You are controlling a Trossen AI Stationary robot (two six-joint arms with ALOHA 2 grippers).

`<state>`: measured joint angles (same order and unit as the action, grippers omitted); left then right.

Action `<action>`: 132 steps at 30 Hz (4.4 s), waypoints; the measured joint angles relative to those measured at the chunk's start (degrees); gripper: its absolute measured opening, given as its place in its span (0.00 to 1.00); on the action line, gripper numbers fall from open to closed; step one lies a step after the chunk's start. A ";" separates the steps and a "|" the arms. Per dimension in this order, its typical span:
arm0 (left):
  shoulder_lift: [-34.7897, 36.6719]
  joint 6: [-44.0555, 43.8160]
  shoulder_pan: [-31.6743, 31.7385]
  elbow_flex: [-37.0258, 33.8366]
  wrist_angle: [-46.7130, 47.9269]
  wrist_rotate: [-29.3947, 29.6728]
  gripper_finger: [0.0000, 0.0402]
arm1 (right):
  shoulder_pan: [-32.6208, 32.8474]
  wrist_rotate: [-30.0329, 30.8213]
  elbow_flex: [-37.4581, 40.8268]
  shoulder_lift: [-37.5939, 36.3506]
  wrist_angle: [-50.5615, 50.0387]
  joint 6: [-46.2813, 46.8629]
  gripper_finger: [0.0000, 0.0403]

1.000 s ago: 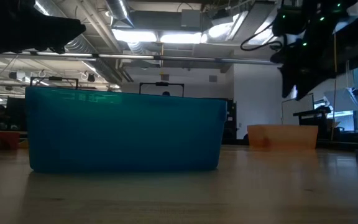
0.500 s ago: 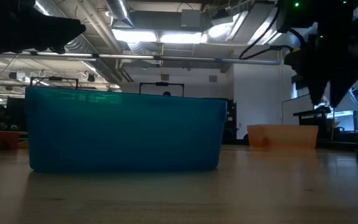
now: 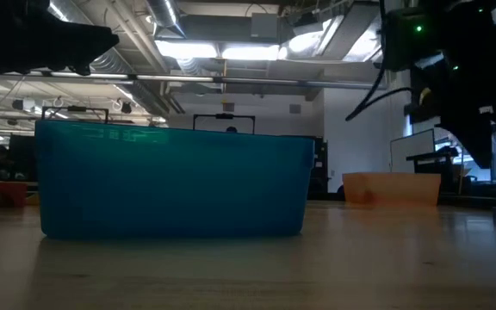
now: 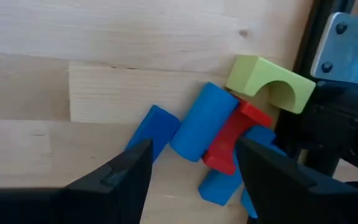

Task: Sort blocks by size
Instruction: Put the blue cylindrical block into the orange bin, then put the yellow cylindrical block into the orange bin

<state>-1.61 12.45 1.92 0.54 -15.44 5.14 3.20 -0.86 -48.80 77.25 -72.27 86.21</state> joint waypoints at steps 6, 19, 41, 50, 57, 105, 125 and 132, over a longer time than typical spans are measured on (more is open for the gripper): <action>0.02 -0.02 -0.01 0.00 0.35 0.01 0.28 | -0.04 0.30 1.36 2.93 0.54 0.45 0.57; 0.00 0.00 0.00 0.00 1.10 -0.01 0.28 | -0.22 -1.03 7.96 3.56 7.42 5.65 0.57; 0.00 -0.26 0.00 0.00 1.29 -0.01 0.28 | -0.19 -0.36 14.13 3.37 17.15 4.33 0.33; 0.00 -0.30 -0.01 0.00 1.42 0.01 0.28 | -0.19 1.11 12.54 3.65 16.41 -1.63 0.39; 0.00 -0.48 -0.01 0.00 1.34 0.00 0.28 | -0.24 5.44 8.80 2.49 15.08 -5.65 0.33; 0.00 -0.46 0.01 0.00 1.51 0.01 0.28 | -51.27 21.73 -4.04 5.10 41.84 -64.08 0.36; 0.00 -0.46 -0.01 0.00 1.41 -0.01 0.28 | -52.37 17.74 -4.04 11.19 44.47 -63.56 0.41; 0.01 -0.47 -0.01 0.00 1.51 -0.01 0.28 | -52.34 16.24 -4.04 11.19 44.72 -63.84 0.41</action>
<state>-1.60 11.98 1.91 0.54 -13.93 5.13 -49.15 15.38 -52.84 88.44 -27.55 22.37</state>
